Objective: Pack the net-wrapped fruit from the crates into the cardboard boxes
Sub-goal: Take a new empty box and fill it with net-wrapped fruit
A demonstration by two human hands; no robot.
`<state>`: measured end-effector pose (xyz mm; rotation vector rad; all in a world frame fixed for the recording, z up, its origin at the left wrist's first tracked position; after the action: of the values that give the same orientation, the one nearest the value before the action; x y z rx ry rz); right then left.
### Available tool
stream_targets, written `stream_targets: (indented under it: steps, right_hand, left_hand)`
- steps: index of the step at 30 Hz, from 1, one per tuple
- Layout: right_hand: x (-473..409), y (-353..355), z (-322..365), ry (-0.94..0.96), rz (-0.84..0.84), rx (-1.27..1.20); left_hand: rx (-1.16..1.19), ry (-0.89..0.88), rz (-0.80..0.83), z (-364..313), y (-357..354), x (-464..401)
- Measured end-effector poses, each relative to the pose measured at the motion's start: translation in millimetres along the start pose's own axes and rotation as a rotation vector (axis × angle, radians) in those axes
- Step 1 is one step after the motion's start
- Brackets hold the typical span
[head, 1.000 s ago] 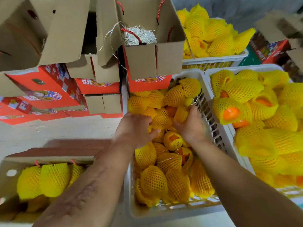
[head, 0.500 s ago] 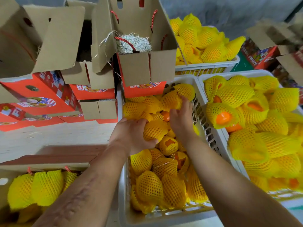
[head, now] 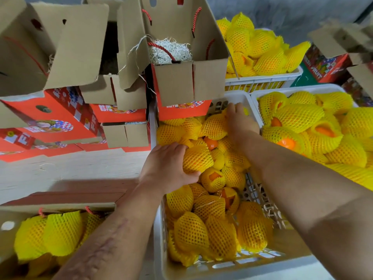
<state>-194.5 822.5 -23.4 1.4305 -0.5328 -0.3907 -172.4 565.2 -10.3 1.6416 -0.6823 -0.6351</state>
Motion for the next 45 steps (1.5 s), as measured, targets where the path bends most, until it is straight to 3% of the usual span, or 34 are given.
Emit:
stream_targets:
  steps: [6,10,12,17,19,21,23,27,29,32,35,40,45]
  right_hand:
    - [22,20,-3,-0.043,0.029,0.109]
    - [61,36,2,-0.099,-0.033,0.008]
    - [95,43,3,-0.210,-0.043,-0.189]
    - [200,32,26,-0.464,0.139,-1.110]
    - [236,23,57,-0.436,0.213,-1.376]
    - [263,22,89,-0.327,0.147,-1.545]
    - [286,27,123,-0.203,0.036,-1.535]
    - [326,27,207,-0.120,0.020,-1.498]
    - [339,12,241,-0.132,0.108,-1.561]
    - [354,-10,275,-0.226,0.276,-1.609]
    - [361,-22,295,-0.328,0.293,-1.630]
    - [360,-43,289,-0.345,0.254,-1.215]
    - [355,-76,284,-0.336,0.374,-0.807]
  left_hand:
    - [0.148,-0.053,-0.183,2,4,6]
    - [0.342,-0.049,-0.233,3,12,9]
    - [0.453,-0.050,-0.297,4,18,21]
    - [1.031,0.069,-0.322,0,17,87]
    - [1.251,0.135,-0.297,-1,21,115]
    - [1.386,0.199,-0.313,8,27,146]
    - [1.483,0.235,-0.304,30,32,177]
    - [1.547,0.281,-0.210,86,33,235]
    - [1.640,0.374,-0.126,108,34,259]
    - [1.643,0.507,-0.151,147,37,287]
    - [1.633,0.621,-0.180,190,43,310]
    - [1.729,0.948,-0.260,235,32,323]
    - [1.599,0.984,-0.082,238,13,311]
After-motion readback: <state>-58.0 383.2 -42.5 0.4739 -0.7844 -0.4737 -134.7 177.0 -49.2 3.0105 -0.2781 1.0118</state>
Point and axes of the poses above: each hand's wrist, its own x-axis away from the middle knuckle, its own y-axis out of the back of the hand, z = x × y, the point moved 4 cm from there along -x, towards the middle knuckle, and after that the axes turned 5 degrees about -y, right-handed, at the moved point
